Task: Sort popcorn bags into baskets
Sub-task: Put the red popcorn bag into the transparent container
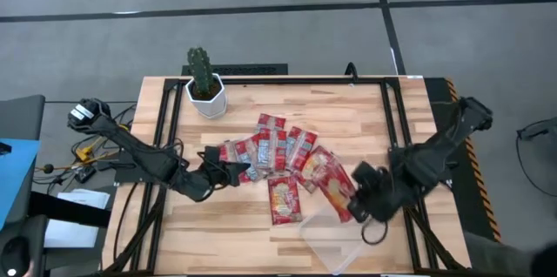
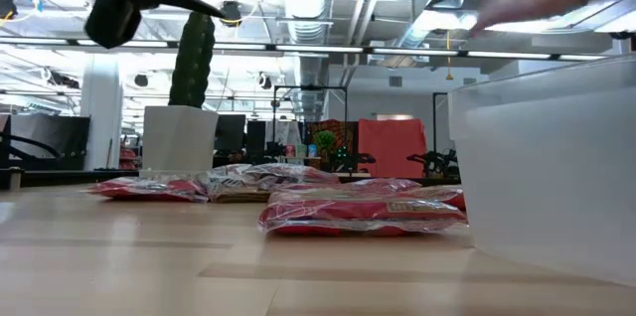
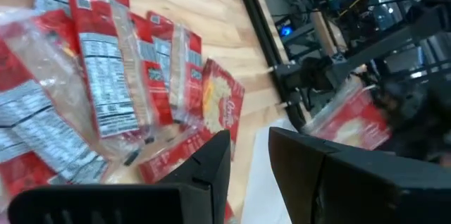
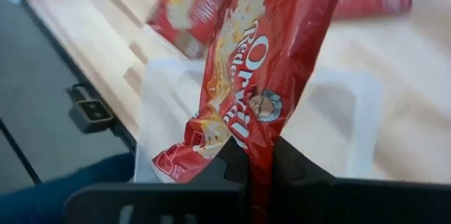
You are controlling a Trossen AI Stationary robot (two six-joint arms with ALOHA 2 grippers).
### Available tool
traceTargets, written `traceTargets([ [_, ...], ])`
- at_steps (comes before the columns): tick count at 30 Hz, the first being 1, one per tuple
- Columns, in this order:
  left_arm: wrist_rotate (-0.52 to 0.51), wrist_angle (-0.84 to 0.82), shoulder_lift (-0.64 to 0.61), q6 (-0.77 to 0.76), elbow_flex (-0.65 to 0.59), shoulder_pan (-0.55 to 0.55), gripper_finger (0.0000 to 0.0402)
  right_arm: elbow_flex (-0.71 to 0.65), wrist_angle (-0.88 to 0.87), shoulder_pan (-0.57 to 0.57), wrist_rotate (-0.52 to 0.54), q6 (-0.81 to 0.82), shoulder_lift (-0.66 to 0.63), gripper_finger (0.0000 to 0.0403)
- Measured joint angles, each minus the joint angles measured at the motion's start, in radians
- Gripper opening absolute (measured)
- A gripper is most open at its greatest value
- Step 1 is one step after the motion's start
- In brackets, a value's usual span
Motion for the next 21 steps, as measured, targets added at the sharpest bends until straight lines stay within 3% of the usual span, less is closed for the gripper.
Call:
traceTargets([
  [4, 0.07, 0.012, 0.0, 0.035, 0.0, 0.027, 0.0086, -0.059, 0.085, 0.11, 0.005, 0.159, 0.072, 0.0027],
  [9, 0.153, 0.012, 0.0, 0.092, 0.0, 0.064, 0.0086, -0.066, 0.215, 0.163, 0.0, 0.181, 0.183, 0.0041],
  [15, 0.257, 0.013, 0.0, 0.137, 0.0, 0.099, 0.0086, -0.066, 0.373, 0.14, -0.031, 0.113, 0.281, 0.0033],
  [21, 0.273, 0.021, 0.0, 0.183, 0.0, 0.111, 0.0086, -0.066, 0.411, 0.082, -0.109, 0.087, 0.344, 0.0043],
])
